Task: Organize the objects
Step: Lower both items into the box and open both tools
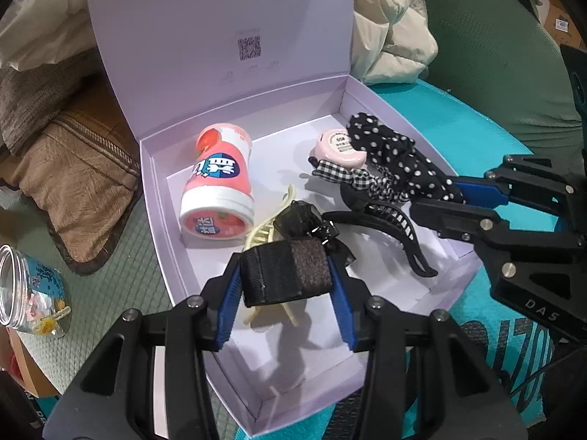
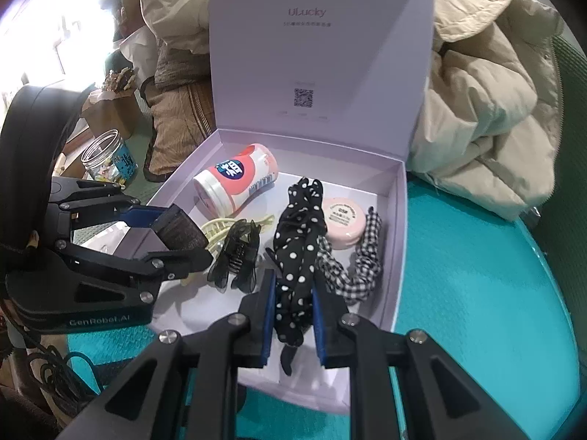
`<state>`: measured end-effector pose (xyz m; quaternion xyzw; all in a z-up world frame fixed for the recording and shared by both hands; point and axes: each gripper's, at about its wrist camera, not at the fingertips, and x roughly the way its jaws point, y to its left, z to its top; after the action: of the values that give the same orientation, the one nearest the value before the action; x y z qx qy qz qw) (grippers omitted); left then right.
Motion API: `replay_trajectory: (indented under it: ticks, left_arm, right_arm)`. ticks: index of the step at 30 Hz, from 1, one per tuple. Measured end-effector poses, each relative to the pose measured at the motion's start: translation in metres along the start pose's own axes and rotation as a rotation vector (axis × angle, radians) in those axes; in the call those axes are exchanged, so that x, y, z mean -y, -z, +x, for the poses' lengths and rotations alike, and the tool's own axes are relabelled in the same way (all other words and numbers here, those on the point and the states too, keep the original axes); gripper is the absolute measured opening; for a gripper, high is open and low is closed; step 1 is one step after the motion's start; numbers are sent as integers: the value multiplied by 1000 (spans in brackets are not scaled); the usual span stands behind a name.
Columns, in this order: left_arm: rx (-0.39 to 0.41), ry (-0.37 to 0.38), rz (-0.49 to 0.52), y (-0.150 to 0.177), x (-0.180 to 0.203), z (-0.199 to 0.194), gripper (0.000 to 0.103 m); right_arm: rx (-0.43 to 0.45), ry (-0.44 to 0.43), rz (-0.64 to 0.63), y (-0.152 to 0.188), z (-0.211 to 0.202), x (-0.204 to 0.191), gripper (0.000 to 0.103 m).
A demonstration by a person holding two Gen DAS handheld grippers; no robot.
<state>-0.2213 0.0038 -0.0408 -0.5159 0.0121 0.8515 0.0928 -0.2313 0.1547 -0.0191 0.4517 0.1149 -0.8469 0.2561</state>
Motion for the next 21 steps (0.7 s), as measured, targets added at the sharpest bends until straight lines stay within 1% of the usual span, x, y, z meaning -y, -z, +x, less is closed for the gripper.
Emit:
replay_trajectory:
  ticks: [11, 21]
  left_arm:
    - [-35, 8, -10, -1, -8, 14, 43]
    - [-28, 16, -7, -2, -9, 17, 43]
  right_arm:
    - [-34, -10, -18, -11, 24, -4, 17]
    - [-59, 1, -19, -14, 38, -8, 17]
